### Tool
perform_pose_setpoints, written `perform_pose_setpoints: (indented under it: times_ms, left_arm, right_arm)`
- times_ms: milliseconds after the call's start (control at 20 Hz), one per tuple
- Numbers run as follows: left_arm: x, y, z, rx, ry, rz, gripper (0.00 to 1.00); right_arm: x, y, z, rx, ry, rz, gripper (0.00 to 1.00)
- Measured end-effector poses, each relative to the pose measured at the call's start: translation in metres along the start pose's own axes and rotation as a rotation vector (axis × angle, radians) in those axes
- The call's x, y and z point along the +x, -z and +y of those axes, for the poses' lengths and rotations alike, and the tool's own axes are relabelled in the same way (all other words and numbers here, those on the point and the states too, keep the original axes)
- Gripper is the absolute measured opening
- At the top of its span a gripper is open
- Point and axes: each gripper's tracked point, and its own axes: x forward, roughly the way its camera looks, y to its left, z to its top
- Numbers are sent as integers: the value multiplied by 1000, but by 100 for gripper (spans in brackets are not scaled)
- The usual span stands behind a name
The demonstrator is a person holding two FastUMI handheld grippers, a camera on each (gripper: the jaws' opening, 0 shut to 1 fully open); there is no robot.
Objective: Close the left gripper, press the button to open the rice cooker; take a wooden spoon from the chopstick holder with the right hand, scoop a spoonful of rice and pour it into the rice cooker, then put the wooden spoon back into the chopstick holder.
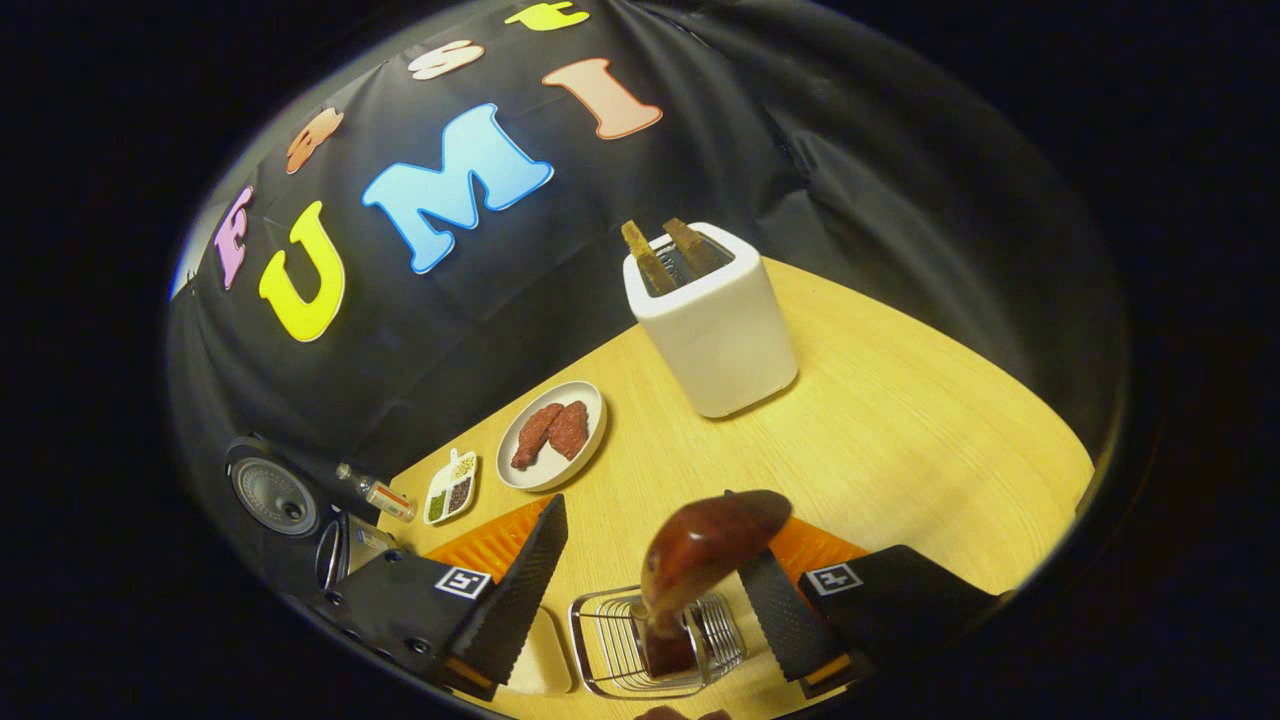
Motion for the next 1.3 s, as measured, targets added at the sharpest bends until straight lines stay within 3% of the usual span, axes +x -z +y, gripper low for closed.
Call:
perform_pose_setpoints:
  times_ms: [50,150,200,250,300,350,400,450,750,800,950,1000,1050,1100,1250,1300]
  left_arm:
    - [6,-14,3,24,0,-20,84]
    - [18,-45,9,71,2,-61,84]
    - [22,-59,11,86,11,-81,89]
    - [27,-76,11,93,24,-100,84]
    - [33,-91,11,97,37,-122,89]
    - [39,-108,12,107,43,-143,84]
    - [46,-120,15,122,40,-160,89]
    - [53,-132,19,128,31,-169,84]
    - [98,-215,30,69,91,-263,84]
    - [107,-222,36,50,99,-267,89]
    - [146,-243,47,-8,123,-264,84]
    - [162,-246,52,-12,118,-257,89]
    - [178,-248,57,-13,113,-248,84]
    - [195,-248,59,-9,114,-235,89]
    - [240,-253,69,22,106,-235,89]
    - [252,-253,70,25,109,-238,84]
  right_arm:
    - [-6,-2,-5,-15,23,-4,98]
    - [-26,-14,-19,-44,90,-53,98]
    - [-38,-16,-23,-58,112,-73,98]
    - [-49,-19,-28,-74,143,-92,98]
    - [-59,-22,-34,-96,173,-116,98]
    - [-69,-24,-37,-123,198,-130,98]
    - [-79,-22,-39,-155,220,-137,98]
    - [-88,-20,-42,-190,242,-139,98]
    - [-159,-48,-10,-310,307,-309,98]
    - [-170,-52,-4,-325,315,-339,98]
    - [-206,-67,19,-321,346,-432,98]
    - [-217,-69,26,-305,354,-452,98]
    - [-228,-70,32,-296,364,-474,98]
    - [-239,-72,36,-294,379,-496,98]
    - [-265,-68,40,-270,420,-517,98]
    - [-274,-65,35,-258,446,-518,98]
